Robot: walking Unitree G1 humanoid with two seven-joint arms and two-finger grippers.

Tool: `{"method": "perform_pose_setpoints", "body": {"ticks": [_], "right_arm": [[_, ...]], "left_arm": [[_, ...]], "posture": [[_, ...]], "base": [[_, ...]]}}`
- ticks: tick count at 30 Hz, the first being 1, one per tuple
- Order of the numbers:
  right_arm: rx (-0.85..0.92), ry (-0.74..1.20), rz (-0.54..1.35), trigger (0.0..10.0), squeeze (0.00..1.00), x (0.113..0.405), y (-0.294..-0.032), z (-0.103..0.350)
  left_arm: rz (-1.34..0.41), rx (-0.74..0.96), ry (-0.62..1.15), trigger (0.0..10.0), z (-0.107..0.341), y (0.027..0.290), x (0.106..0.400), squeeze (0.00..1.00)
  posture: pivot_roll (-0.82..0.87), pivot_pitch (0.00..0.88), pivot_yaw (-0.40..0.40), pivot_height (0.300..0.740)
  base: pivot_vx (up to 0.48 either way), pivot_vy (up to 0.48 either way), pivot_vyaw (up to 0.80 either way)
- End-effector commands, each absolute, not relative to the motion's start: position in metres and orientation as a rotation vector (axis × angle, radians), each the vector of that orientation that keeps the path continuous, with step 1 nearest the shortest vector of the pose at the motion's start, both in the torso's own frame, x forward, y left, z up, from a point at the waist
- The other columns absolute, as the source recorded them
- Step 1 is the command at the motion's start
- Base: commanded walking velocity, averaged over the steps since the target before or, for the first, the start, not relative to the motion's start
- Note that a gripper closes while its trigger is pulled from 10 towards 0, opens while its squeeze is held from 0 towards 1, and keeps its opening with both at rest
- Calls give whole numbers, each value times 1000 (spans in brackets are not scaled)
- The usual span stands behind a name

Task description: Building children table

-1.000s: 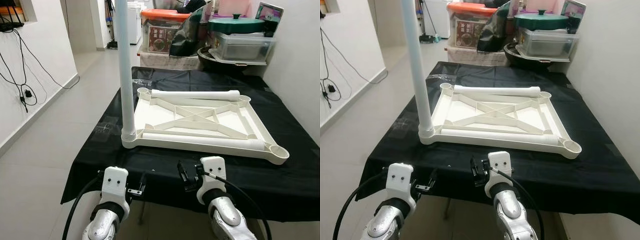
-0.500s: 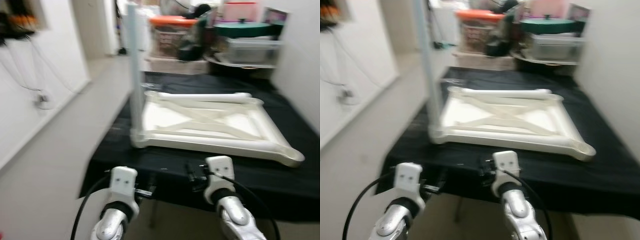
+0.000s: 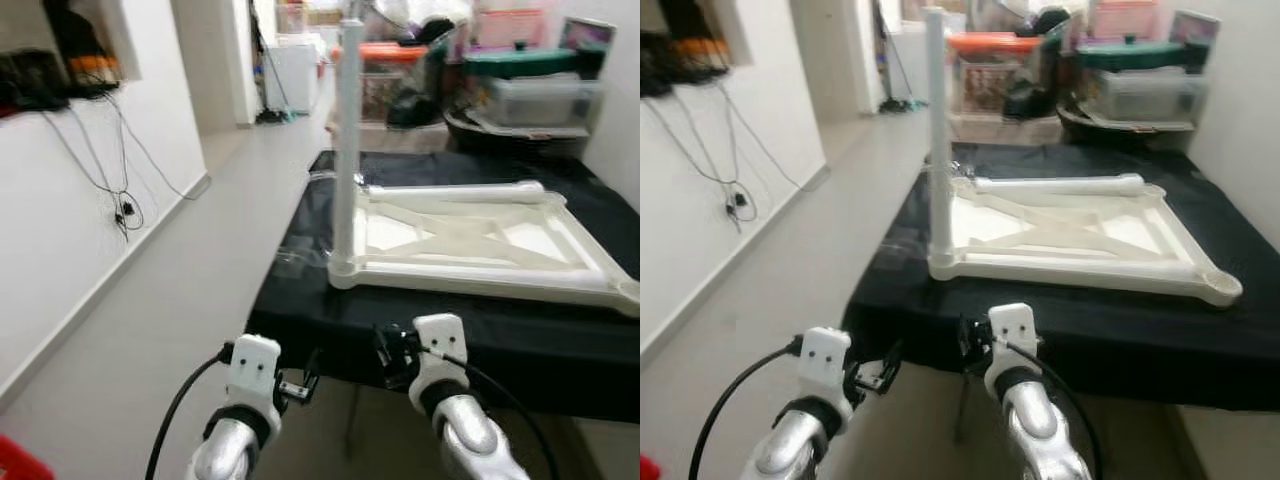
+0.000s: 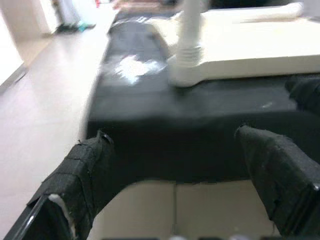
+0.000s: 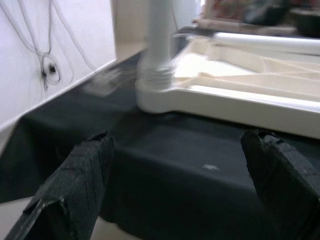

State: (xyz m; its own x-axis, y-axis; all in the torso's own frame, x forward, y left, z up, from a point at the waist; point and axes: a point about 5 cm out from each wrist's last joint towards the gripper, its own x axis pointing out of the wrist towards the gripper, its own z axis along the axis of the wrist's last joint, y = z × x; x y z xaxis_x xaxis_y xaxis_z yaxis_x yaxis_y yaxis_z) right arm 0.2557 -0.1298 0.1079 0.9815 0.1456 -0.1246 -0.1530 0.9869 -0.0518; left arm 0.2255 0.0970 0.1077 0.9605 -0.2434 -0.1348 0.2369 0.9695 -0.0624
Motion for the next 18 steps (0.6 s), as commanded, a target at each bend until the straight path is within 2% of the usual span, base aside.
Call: {"method": "perform_pose_setpoints", "body": {"ticks": [1,2,7,16,18], "right_arm": [[-66,122,157,10000,0,257,-127,109],[-66,122,157,10000,0,257,-127,109],[-66,138,169,10000,0,256,-125,107],[-59,110,119,10000,0,256,-131,111],[-62,108,119,10000,0,256,-131,111]], "left_arm": [[-236,-28,149,10000,107,99,225,0],[-236,-28,149,10000,107,99,225,0],[-228,-28,142,10000,108,100,224,0],[-71,-11,70,10000,118,121,228,0],[-48,-4,58,10000,120,124,228,0]], "posture": [[44,7,-38,740],[44,7,-38,740],[44,8,-35,740],[46,3,-40,740],[46,1,-39,740]], "base": [[0,0,0],[0,0,0],[0,0,-800],[0,0,-800],[0,0,0]]}}
